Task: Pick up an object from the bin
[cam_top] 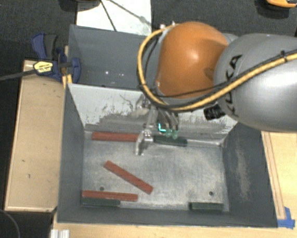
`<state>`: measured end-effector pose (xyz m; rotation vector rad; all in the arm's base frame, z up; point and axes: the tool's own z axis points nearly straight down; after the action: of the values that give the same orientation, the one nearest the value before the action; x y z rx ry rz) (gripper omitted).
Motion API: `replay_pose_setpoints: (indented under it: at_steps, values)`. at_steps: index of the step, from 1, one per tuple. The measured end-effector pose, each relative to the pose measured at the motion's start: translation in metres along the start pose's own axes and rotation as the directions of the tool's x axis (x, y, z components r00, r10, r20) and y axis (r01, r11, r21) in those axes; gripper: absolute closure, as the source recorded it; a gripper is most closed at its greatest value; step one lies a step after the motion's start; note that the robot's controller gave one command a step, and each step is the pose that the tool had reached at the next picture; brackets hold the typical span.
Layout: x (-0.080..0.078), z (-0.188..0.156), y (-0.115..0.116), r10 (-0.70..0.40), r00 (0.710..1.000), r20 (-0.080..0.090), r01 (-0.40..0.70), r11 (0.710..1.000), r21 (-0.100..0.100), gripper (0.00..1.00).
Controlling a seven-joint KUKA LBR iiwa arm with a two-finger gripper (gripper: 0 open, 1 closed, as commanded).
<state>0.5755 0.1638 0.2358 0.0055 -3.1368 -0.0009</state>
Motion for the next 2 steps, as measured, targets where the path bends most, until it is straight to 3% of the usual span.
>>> replay_pose_setpoints:
  at_steps: [1, 2]
  values:
    - [-0.002, -0.004, -0.001, 0.004, 1.000, 0.008, -0.004, 1.000, -0.001, 0.00]
    - [0.014, 0.056, -0.005, 0.047, 0.999, 0.011, -0.047, 0.999, -0.002, 0.00]
